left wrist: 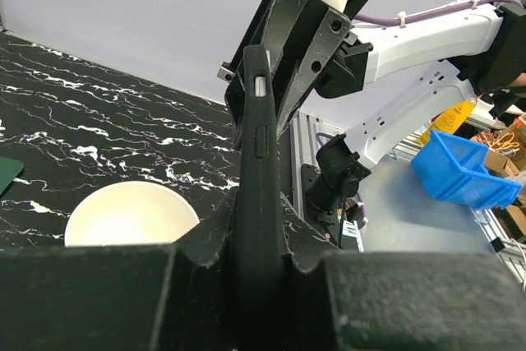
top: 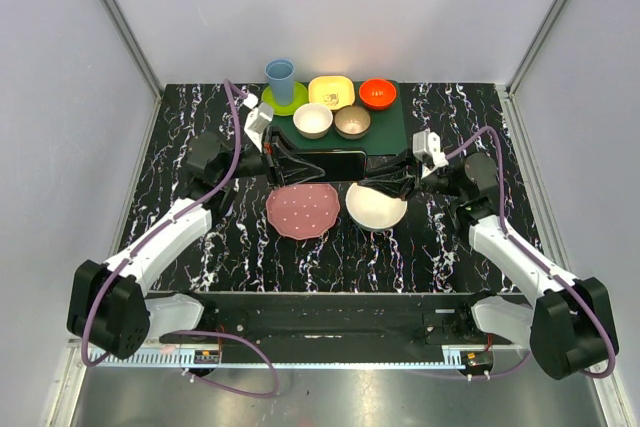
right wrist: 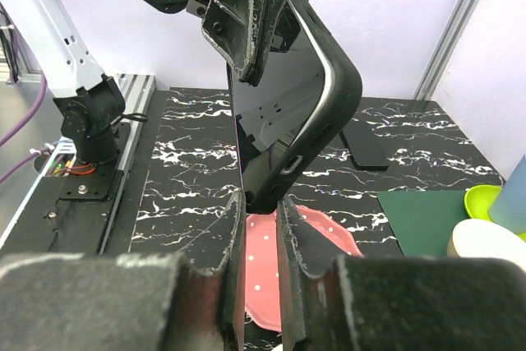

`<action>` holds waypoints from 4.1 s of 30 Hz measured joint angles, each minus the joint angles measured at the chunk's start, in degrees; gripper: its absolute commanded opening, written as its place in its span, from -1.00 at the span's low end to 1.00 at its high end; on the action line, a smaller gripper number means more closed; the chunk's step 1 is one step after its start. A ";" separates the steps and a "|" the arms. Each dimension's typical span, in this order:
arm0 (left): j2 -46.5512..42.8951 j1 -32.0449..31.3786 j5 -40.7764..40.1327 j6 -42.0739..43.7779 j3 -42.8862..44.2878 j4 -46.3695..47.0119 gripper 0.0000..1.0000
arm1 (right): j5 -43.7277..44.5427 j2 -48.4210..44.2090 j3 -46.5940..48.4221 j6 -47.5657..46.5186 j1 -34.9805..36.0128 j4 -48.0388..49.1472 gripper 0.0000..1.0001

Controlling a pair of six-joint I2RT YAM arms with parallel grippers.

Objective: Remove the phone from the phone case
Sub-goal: Remove the phone case from the phone.

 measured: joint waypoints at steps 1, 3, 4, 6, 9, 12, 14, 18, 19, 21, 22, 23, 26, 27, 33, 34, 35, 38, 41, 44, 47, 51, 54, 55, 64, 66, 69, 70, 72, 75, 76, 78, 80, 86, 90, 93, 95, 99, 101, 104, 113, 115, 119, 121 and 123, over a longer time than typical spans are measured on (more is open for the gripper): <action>0.00 -0.02 0.04 0.00 0.00 0.00 -1.00 | 0.00 -0.13 -0.15 -0.48 0.00 -0.02 -0.82; 0.09 -0.09 0.07 0.00 0.00 0.02 -1.00 | 0.04 -0.50 -0.33 -2.05 0.00 -0.26 -0.82; 0.11 -0.13 0.07 0.00 0.00 0.04 -1.00 | 0.09 -0.72 -0.35 -2.89 0.00 -0.63 -0.82; 0.11 -0.20 0.07 0.02 0.00 0.04 -1.00 | 0.22 -1.03 -0.39 -4.74 0.00 -1.44 -0.82; 0.26 -0.24 0.04 0.07 0.00 0.20 -1.00 | 0.66 -1.57 -0.42 -7.63 0.04 -2.84 -0.82; 0.46 -0.24 0.02 0.13 0.00 0.20 -1.00 | 1.38 -1.90 -0.50 -9.92 0.20 -4.17 -0.82; 0.59 -0.24 0.00 0.15 0.00 0.20 -1.00 | 1.77 -1.97 -0.52 -11.19 0.28 -4.63 -0.82; 0.76 -0.24 -0.26 0.20 0.00 0.20 -1.00 | 2.86 -2.21 -0.72 -13.77 0.35 -5.64 -0.81; 0.79 -0.24 -0.42 0.22 0.00 0.20 -1.00 | 3.19 -2.32 -0.74 -14.53 0.39 -6.01 -0.79; 0.85 -0.24 -0.50 0.22 0.02 0.28 -1.00 | 3.61 -2.60 -0.83 -15.80 0.48 -6.36 -0.78; 0.85 -0.24 -0.50 0.22 0.02 0.28 -1.00 | 3.67 -2.71 -0.87 -16.52 0.50 -6.56 -0.78; 0.85 -0.24 -0.50 0.22 0.02 0.31 -1.00 | 3.78 -2.82 -0.96 -17.11 0.57 -6.62 -0.78; 0.87 -0.24 -0.63 0.24 0.02 0.35 -1.00 | 4.48 -3.06 -1.16 -18.64 0.70 -6.97 -0.78; 0.92 -0.24 -0.74 0.33 0.02 0.42 -1.00 | 4.70 -3.10 -1.22 -19.19 0.74 -6.99 -0.78; 1.18 -0.24 -1.27 0.42 0.02 0.48 -1.00 | 6.21 -3.30 -1.73 -21.62 0.87 -7.17 -0.78; 1.18 -0.24 -1.38 0.44 0.02 0.48 -1.00 | 6.49 -3.34 -1.79 -21.94 0.92 -7.15 -0.77; 1.18 -0.24 -1.49 0.44 0.02 0.48 -1.00 | 6.73 -3.37 -1.84 -22.18 0.96 -7.17 -0.77; 1.18 -0.24 -1.97 0.44 0.02 0.61 -1.00 | 7.80 -3.37 -1.90 -23.12 1.07 -7.10 -0.77; 1.18 -0.24 -2.40 0.44 0.02 0.61 -1.00 | 9.09 -3.37 -2.10 -24.09 1.18 -7.06 -0.77; 1.18 -0.26 -2.89 0.39 0.02 0.81 -1.00 | 10.75 -3.34 -2.25 -24.65 1.29 -7.08 -0.77; 1.18 -0.28 -2.82 -0.63 0.07 1.29 -1.00 | 14.29 -3.28 -2.45 -25.64 1.36 -7.08 -0.76; 1.11 -2.45 0.94 -2.62 0.09 1.75 -1.00 | 21.18 -2.10 -2.45 -26.53 1.05 -7.61 -0.71; 1.11 -2.89 2.38 -3.37 0.09 1.97 -1.00 | 24.65 -1.66 -2.43 -26.62 1.07 -8.04 -0.60; 1.11 -2.89 2.64 -3.48 0.09 1.99 -1.00 | 25.51 -1.64 -2.43 -26.58 1.07 -8.07 -0.58; 1.11 -2.84 3.17 -3.52 0.09 1.90 -1.00 | 30.49 -1.70 -1.75 -22.40 1.07 -9.11 -0.17; 1.11 -2.84 3.15 -3.30 0.09 1.81 -1.00 | 30.99 -1.92 -0.98 -20.72 1.05 -9.99 -0.08; 1.05 -2.84 3.10 -2.62 0.09 1.27 -1.00 | 31.41 -2.12 0.35 -18.40 0.94 -11.30 -0.03; 1.05 -2.84 3.06 -2.27 0.09 1.01 -1.00 | 31.56 -2.19 0.79 -17.40 0.83 -11.54 -0.02; 1.01 -2.84 2.99 -1.42 0.09 0.24 -1.00 | 31.63 -2.32 1.51 -15.54 0.59 -11.96 -0.02; 0.92 -2.84 2.54 0.15 0.11 -1.53 -1.00 | 31.69 -2.71 2.23 -12.68 0.04 -12.46 -0.02; 0.83 -2.84 2.36 0.61 0.11 -2.16 -1.00 | 31.69 -2.89 2.43 -11.52 -0.26 -12.57 -0.02; 0.74 -2.80 1.86 1.62 0.11 -3.41 -1.00 | 31.67 -3.21 2.84 -8.87 -1.03 -12.94 -0.02; 0.68 -2.56 1.20 2.38 0.13 -4.28 -1.00 | 31.47 -3.52 3.17 -6.69 -1.77 -13.14 -0.02; 0.28 -1.62 -2.16 4.92 0.13 -8.07 -1.00 | 25.09 -4.04 5.35 -0.28 -3.39 -14.67 -0.06; 0.22 -1.14 -3.91 6.08 0.15 -9.88 -1.00 | 20.55 -4.04 6.73 3.26 -3.50 -15.08 -0.12; 0.20 -1.05 -4.70 6.47 0.15 -10.21 -1.00 | 17.42 -4.04 7.13 5.51 -3.72 -15.08 -0.15; 0.15 -1.05 -4.79 6.56 0.15 -10.21 -1.00 | 15.61 -4.02 7.13 6.62 -3.82 -15.04 -0.20; -0.04 -1.05 -4.92 6.56 0.15 -10.23 -1.00 | 13.11 -3.85 7.13 8.44 -3.89 -14.23 -0.22; -0.04 -1.05 -4.90 6.49 0.15 -10.19 -1.00 | 12.50 -3.72 7.13 8.76 -3.91 -13.68 -0.22; -0.04 -1.05 -4.87 6.19 0.15 -10.03 -1.00 | 12.48 -3.58 7.13 8.85 -3.91 -13.33 -0.23; -0.04 -1.07 -4.57 4.52 0.15 -8.63 -1.00 | 13.60 -2.75 6.97 8.87 -3.91 -12.83 -0.25; -0.04 -1.05 -4.46 4.31 0.15 -8.39 -1.00 | 13.68 -2.64 6.97 8.87 -3.91 -12.68 -0.26; -0.04 -1.05 -4.42 4.02 0.15 -8.35 -1.00 | 14.03 -2.51 6.95 8.90 -3.91 -12.41 -0.26; -0.04 -1.05 -4.42 3.93 0.15 -8.33 -1.00 | 14.05 -2.45 6.95 8.98 -3.91 -12.35 -0.26; -0.04 -1.05 -4.42 3.93 0.15 -8.33 -1.00 | 14.05 -2.32 6.95 9.09 -3.91 -11.98 -0.26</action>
